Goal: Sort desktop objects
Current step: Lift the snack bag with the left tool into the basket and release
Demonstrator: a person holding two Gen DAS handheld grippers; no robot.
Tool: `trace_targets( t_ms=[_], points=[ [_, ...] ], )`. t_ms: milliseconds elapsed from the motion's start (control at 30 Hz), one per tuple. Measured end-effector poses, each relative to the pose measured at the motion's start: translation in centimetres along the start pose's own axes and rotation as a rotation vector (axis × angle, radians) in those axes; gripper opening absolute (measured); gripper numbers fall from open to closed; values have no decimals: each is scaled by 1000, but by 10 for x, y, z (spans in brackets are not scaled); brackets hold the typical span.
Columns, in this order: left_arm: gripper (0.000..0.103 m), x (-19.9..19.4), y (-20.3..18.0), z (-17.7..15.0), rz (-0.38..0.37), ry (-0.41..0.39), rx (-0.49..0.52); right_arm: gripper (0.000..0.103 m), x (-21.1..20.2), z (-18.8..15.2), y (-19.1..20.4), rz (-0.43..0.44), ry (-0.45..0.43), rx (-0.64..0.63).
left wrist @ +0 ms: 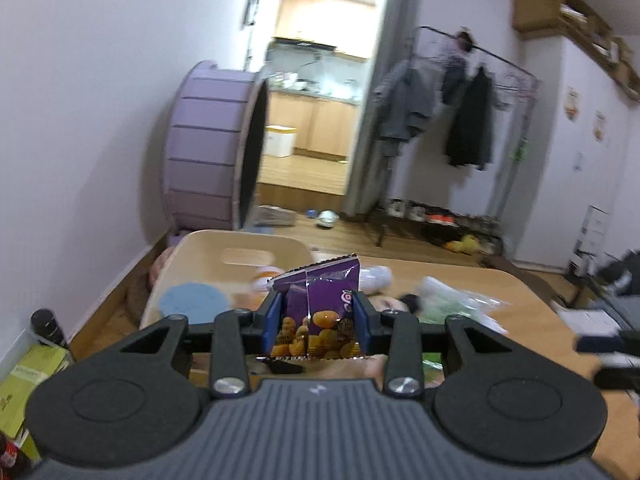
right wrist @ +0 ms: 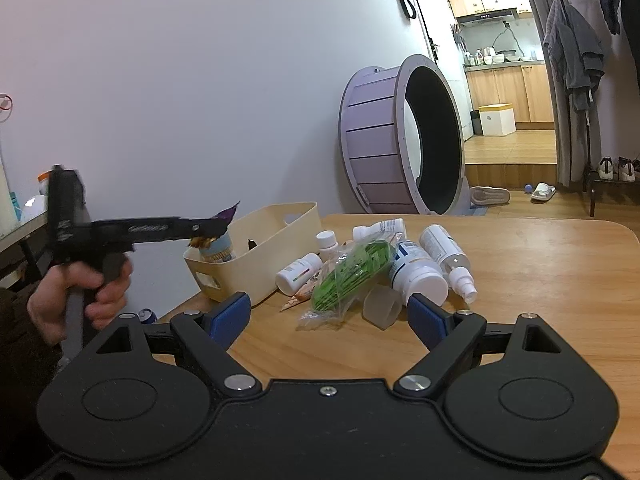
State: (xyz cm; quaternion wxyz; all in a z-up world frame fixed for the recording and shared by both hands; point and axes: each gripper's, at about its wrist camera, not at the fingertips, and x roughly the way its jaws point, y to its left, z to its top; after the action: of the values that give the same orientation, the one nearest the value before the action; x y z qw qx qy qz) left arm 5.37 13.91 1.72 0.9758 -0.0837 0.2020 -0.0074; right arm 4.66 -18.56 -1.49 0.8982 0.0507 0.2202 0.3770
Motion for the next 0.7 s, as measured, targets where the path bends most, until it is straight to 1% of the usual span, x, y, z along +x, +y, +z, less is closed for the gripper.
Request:
trace_targets(
  t_ms=[100, 167, 267, 333, 433, 533, 567, 633, 667, 700],
  points=[
    [41, 10, 5, -3, 48, 33, 1, 85, 0, -1, 0, -2, 3, -1],
    [44, 6, 3, -5, 40, 36, 21, 85, -1, -1, -1, -3, 2, -1],
    [44, -7, -2, -7, 25, 11, 72, 85, -2, 0, -1, -4, 0, 1],
    [44, -8, -4, -8, 13, 12, 86, 85, -3, -1, 0, -3, -1, -2],
    [39, -4, -4, -7, 6, 22, 88, 85, -2, 0, 0, -2, -1, -1],
    [32, 8, -3, -6, 42, 47, 83, 85, -2, 0, 0, -1, -3, -2],
    [30, 11, -4, -7, 51, 66, 92, 85, -3, 0, 0, -1, -3, -2],
    [28, 17, -8, -10, 53, 106, 122, 85, -3, 0, 0, 0, -3, -1],
    [26, 19, -10, -11, 52, 119, 135, 85, -3, 0, -1, -1, -2, 0],
    [26, 19, -12, -11, 56, 121, 144, 85, -3, 0, -1, 0, -1, 1]
  ],
)
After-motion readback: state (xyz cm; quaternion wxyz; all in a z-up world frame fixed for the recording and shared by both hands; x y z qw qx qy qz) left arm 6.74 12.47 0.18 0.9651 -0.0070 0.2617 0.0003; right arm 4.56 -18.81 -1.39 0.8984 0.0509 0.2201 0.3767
